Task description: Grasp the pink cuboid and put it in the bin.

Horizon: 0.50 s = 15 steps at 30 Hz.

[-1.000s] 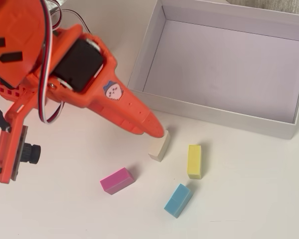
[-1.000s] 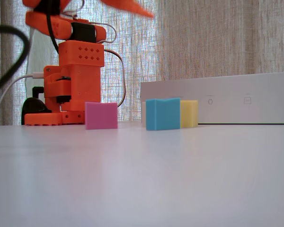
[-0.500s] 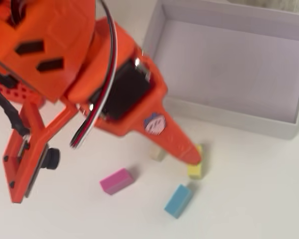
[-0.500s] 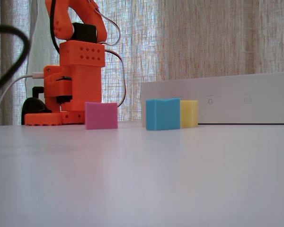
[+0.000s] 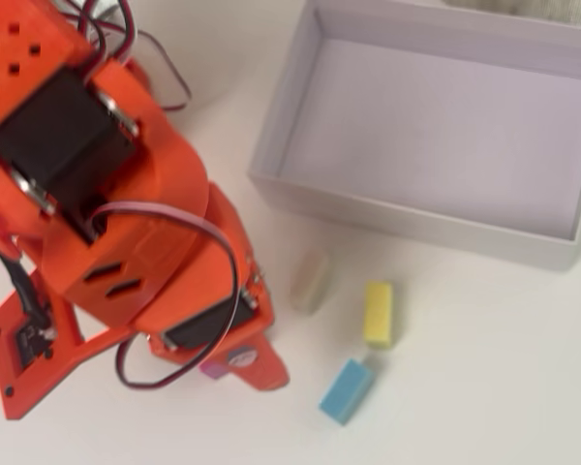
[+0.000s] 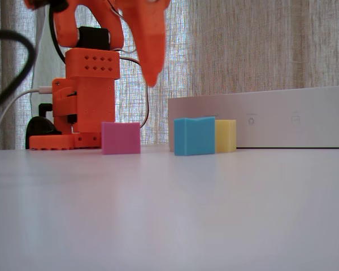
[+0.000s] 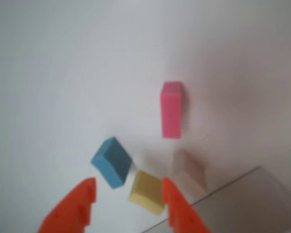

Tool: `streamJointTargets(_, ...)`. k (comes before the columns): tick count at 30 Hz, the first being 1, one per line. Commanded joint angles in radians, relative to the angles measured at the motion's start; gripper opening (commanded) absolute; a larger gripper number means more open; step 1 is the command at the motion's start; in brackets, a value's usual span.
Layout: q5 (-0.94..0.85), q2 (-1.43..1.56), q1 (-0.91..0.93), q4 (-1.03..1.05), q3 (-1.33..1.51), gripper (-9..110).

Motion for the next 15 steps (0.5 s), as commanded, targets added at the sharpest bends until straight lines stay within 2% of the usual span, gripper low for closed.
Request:
streamJointTargets(1,-0.020,-0.011,0.025,-0.028,0.032,16)
streamJointTargets(15,-0.087,-0.080,0.066,-0.153,0.163,16)
